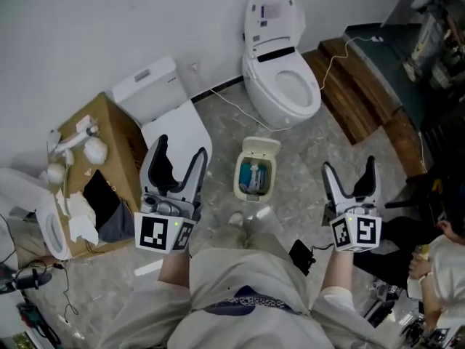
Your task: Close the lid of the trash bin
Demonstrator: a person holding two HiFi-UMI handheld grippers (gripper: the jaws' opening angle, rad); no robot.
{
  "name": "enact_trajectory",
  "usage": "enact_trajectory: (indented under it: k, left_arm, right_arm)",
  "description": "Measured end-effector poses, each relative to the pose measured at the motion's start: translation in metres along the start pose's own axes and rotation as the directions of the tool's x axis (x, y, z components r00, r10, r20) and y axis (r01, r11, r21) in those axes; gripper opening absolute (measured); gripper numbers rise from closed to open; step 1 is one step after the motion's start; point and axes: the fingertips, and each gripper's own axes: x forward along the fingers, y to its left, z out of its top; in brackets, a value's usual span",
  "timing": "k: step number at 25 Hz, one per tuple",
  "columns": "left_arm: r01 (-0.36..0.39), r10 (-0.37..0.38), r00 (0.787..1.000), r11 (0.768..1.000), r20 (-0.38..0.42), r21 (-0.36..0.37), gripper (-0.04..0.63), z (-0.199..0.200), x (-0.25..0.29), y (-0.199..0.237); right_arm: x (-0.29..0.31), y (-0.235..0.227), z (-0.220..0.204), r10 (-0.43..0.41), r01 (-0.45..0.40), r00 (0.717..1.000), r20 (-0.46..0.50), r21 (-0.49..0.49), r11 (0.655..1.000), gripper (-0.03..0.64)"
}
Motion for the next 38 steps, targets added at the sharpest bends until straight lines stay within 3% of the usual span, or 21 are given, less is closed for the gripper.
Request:
enact_trajectory:
  k: [6, 8, 9, 11, 14, 16, 19, 21, 22, 25, 27, 31, 35, 38]
  left_arm:
    - [0.045, -0.045, 0.997, 0.999, -0.057, -0.002, 0.299, -0.027, 0.025, -0.006]
    - [0.047, -0.047, 0.995, 0.999, -0.086, 0.009, 0.299, -0.039, 0.035, -0.009]
    - [0.041, -0.040, 0.994, 0.999, -0.100, 0.008, 0.299, -0.045, 0.039, -0.009]
    - [0.024, -0.024, 0.992, 1.000, -0.127, 0.001, 0.299, -0.059, 0.049, -0.009]
    - [0.000, -0.001, 0.989, 1.000, -0.150, -0.001, 0.299, -0.078, 0.067, -0.011]
    - [-0.014, 0.015, 0.988, 1.000, -0.155, 0.006, 0.299, -0.089, 0.081, -0.013]
    - [-0.021, 0.026, 0.987, 0.999, -0.159, 0.033, 0.299, -0.101, 0.103, -0.014]
    - [-0.032, 0.040, 0.985, 0.998, -0.165, 0.046, 0.298, -0.112, 0.114, -0.012]
    - [-0.042, 0.049, 0.984, 0.998, -0.172, 0.046, 0.298, -0.119, 0.118, -0.010]
    - [-0.081, 0.087, 0.977, 0.996, -0.197, 0.042, 0.298, -0.144, 0.131, 0.002]
    - [-0.106, 0.114, 0.973, 0.993, -0.200, 0.052, 0.298, -0.162, 0.139, 0.014]
    - [-0.147, 0.156, 0.965, 0.987, -0.212, 0.057, 0.298, -0.196, 0.150, 0.033]
    - [-0.163, 0.173, 0.962, 0.985, -0.212, 0.065, 0.298, -0.220, 0.157, 0.041]
    - [-0.171, 0.182, 0.952, 0.983, -0.245, 0.067, 0.298, -0.234, 0.158, 0.048]
  right_arm:
    - [0.032, 0.015, -0.033, 0.127, -0.146, 0.981, -0.145, -0.122, 0.982, 0.522]
    - [0.053, 0.019, -0.057, 0.210, -0.264, 0.943, -0.260, -0.194, 0.945, 0.522]
    - [0.066, 0.022, -0.073, 0.258, -0.341, 0.909, -0.329, -0.228, 0.912, 0.522]
    - [0.092, 0.032, -0.106, 0.354, -0.506, 0.815, -0.460, -0.264, 0.821, 0.525]
    - [0.134, 0.045, -0.165, 0.457, -0.706, 0.638, -0.620, -0.234, 0.668, 0.525]
    - [0.156, 0.055, -0.215, 0.484, -0.809, 0.489, -0.726, -0.170, 0.562, 0.525]
    - [0.174, 0.069, -0.292, 0.468, -0.908, 0.241, -0.850, -0.028, 0.417, 0.525]
    - [0.178, 0.076, -0.341, 0.428, -0.933, 0.101, -0.898, 0.063, 0.354, 0.525]
    - [0.180, 0.080, -0.364, 0.409, -0.938, 0.051, -0.911, 0.098, 0.333, 0.525]
    - [0.186, 0.098, -0.423, 0.396, -0.937, -0.057, -0.917, 0.186, 0.295, 0.525]
    - [0.188, 0.104, -0.459, 0.371, -0.934, -0.113, -0.922, 0.226, 0.278, 0.523]
    - [0.187, 0.103, -0.512, 0.305, -0.931, -0.190, -0.933, 0.270, 0.247, 0.518]
    - [0.187, 0.109, -0.537, 0.339, -0.920, -0.210, -0.917, 0.303, 0.247, 0.512]
    - [0.182, 0.114, -0.546, 0.348, -0.918, -0.238, -0.907, 0.327, 0.224, 0.505]
